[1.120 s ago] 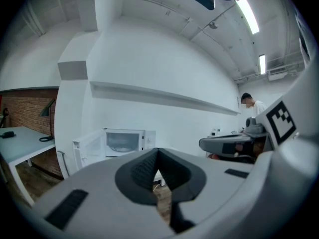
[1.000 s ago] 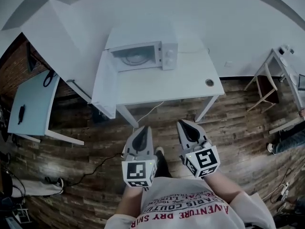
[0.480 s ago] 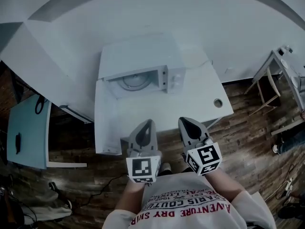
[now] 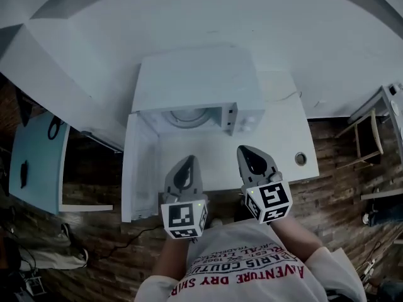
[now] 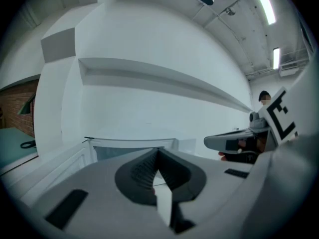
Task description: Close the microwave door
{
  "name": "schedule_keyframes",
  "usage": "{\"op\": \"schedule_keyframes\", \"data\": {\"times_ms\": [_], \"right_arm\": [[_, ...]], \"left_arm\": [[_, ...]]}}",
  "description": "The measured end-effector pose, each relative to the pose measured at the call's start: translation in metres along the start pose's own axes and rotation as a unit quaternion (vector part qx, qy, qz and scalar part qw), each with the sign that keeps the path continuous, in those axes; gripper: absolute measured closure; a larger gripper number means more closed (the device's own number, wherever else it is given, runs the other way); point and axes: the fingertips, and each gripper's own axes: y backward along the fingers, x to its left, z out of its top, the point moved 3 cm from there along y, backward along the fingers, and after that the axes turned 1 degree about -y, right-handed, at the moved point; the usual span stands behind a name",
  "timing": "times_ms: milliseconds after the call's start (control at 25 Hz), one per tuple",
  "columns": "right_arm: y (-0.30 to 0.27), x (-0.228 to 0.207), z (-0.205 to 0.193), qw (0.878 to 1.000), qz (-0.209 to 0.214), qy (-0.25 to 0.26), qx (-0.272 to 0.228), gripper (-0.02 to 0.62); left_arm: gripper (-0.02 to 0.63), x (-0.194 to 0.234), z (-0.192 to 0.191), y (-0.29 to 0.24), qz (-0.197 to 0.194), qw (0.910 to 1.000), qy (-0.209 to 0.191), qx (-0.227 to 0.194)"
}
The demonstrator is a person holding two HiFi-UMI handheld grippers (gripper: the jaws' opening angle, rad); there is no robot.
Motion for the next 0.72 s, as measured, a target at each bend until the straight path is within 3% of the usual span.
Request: {"op": "schedule_keyframes", "data": {"times_ms": [240, 480, 720], "right_arm": [[-0.05, -0.058, 0.01, 0.999, 0.038, -0.007, 0.029, 0.583], [-0.085, -0.084, 0.008, 0.996, 0.066, 0.029, 0.055, 0.583], [-0.103, -0.091, 0.011, 0.995, 0.048, 0.065, 0.055, 0.583]], "left_arm": [[0.601, -0.002, 0.007, -0.033, 0.069, 0.9973, 0.023, 0.008], [0.601, -0.011, -0.007, -0.049, 0.12, 0.991, 0.051, 0.03], [0.601, -0.005, -0.015, -0.035, 0.185, 0.9797, 0.065, 0.041]]}}
